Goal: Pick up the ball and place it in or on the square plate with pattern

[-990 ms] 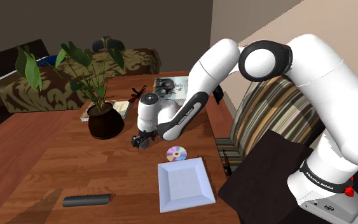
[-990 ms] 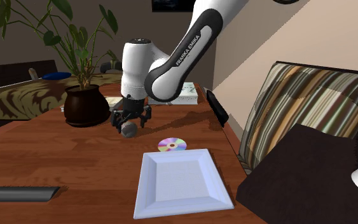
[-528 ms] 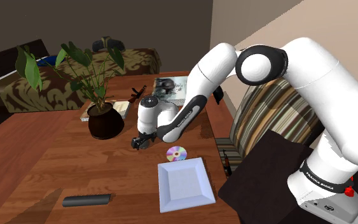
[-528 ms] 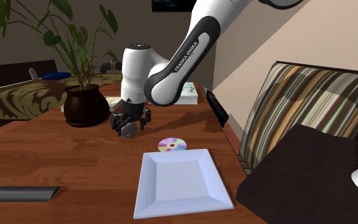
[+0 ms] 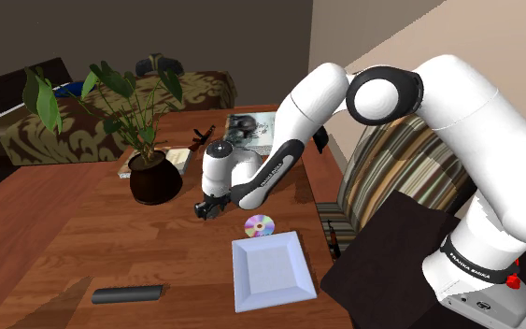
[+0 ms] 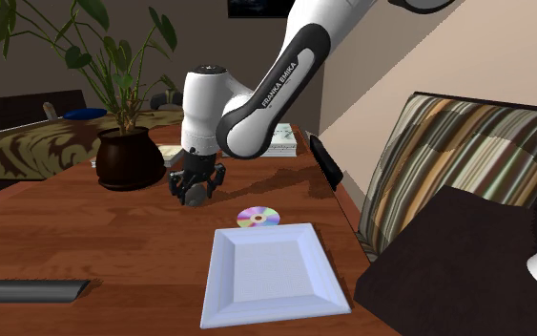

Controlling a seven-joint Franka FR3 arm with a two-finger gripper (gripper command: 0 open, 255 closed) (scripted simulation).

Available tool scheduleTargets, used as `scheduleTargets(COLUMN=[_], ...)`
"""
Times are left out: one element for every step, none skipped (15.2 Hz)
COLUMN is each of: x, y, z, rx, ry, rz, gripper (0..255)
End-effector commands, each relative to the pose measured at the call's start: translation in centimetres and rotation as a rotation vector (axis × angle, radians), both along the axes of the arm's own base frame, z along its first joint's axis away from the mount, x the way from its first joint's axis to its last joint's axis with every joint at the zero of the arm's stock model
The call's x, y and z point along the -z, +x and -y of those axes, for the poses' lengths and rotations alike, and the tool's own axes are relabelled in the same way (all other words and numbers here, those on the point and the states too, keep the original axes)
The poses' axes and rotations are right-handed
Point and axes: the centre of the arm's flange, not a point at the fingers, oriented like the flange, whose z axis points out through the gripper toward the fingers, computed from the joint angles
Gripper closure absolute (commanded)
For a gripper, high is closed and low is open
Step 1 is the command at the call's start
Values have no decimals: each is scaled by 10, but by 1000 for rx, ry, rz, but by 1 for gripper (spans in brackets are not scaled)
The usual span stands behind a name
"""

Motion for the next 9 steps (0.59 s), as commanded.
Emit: scheduleTargets(x=[0, 0, 0, 1, -4, -10, -15, -20, -26], y=[0, 0, 0, 0, 0, 0, 0, 0, 0], z=[0, 0, 0, 0, 0, 0, 0, 0, 0], rx=[1, 1, 0, 1, 1, 1, 1, 1, 1], ry=[-1, -1, -1, -1, -1, -1, -1, -1, -1], rz=[-1, -1, -1, -1, -1, -1, -1, -1, -1], gripper=[255, 255, 255, 255, 255, 255, 255, 255, 255])
